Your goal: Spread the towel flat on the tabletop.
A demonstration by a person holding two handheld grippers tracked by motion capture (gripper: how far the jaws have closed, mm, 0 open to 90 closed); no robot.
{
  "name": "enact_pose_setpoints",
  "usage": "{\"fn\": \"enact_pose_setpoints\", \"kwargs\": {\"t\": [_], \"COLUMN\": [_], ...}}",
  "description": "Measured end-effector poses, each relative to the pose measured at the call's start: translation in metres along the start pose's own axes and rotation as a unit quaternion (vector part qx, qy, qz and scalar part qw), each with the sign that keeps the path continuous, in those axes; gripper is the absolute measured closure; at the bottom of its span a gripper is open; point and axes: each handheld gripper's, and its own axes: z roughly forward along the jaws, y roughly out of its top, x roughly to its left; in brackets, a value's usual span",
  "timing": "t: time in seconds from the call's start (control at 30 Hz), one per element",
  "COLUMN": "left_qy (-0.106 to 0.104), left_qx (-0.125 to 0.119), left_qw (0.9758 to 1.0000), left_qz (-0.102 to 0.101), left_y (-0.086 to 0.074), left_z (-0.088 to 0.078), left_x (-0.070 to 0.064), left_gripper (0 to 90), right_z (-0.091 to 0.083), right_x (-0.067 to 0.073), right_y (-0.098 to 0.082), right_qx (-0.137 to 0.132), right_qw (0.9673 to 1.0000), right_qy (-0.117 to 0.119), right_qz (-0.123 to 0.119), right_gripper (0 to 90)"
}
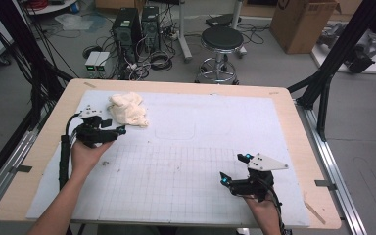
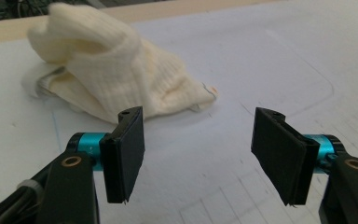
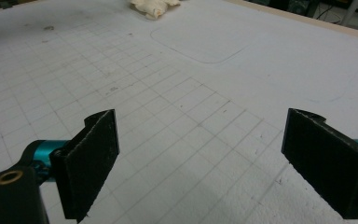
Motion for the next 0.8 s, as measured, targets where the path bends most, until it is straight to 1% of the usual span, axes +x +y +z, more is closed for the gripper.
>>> {"fn": "enact_pose_setpoints", "kwargs": {"t": [0.03,0.07,0.1,0.2,0.27,0.3,0.43,0.5,0.53,0.6,0.7,0.73,0.77,0.8], "left_qy": [0.008,0.012,0.009,0.015,0.021,0.027,0.037,0.044,0.05,0.066,0.064,0.067,0.071,0.076], "left_qx": [-0.005,-0.016,-0.018,-0.024,-0.017,-0.014,-0.012,-0.018,-0.018,-0.018,-0.018,-0.016,-0.015,-0.009], "left_qw": [0.9999,0.9997,0.9995,0.9991,0.9991,0.999,0.998,0.9969,0.9964,0.9958,0.9958,0.9955,0.9951,0.9948], "left_qz": [-0.004,-0.014,-0.025,-0.032,-0.033,-0.032,-0.049,-0.062,-0.066,-0.061,-0.063,-0.065,-0.068,-0.066], "left_y": [0.004,0.008,0.013,0.024,0.028,0.029,0.029,0.026,0.024,0.022,0.018,0.017,0.016,0.014], "left_z": [0.002,0.004,0.006,0.015,0.022,0.026,0.038,0.043,0.047,0.052,0.062,0.065,0.069,0.072], "left_x": [0.003,0.006,0.01,0.014,0.018,0.02,0.03,0.035,0.036,0.036,0.035,0.034,0.034,0.033], "left_gripper": [36.0,36.8,37.9,39.0,39.6,39.6,39.7,39.9,39.8,39.8,39.8,39.9,42.9,42.9], "right_z": [-0.001,-0.002,-0.002,-0.002,-0.001,0.0,0.002,0.002,0.002,0.002,0.002,0.003,0.003,0.003], "right_x": [0.001,0.001,0.0,-0.002,-0.003,-0.003,-0.002,-0.001,-0.002,-0.002,-0.003,-0.004,-0.004,-0.004], "right_y": [0.0,-0.001,-0.001,-0.001,0.0,0.0,0.0,0.0,0.0,0.0,-0.001,-0.001,-0.001,-0.001], "right_qx": [0.001,-0.001,0.0,-0.004,-0.006,-0.007,-0.002,-0.001,-0.002,-0.003,-0.002,-0.003,0.001,0.001], "right_qw": [1.0,1.0,1.0,1.0,0.9999,0.9999,1.0,1.0,1.0,1.0,1.0,1.0,1.0,1.0], "right_qy": [0.001,0.001,0.002,0.002,0.005,0.007,0.008,0.008,0.008,0.006,0.006,0.006,0.007,0.007], "right_qz": [0.003,0.002,0.003,0.006,0.01,0.007,0.001,0.0,0.001,0.003,0.003,0.001,0.001,0.001], "right_gripper": [10.5,10.5,10.5,10.5,10.5,10.5,10.5,10.5,10.5,10.5,10.5,10.5,10.5,10.5]}}
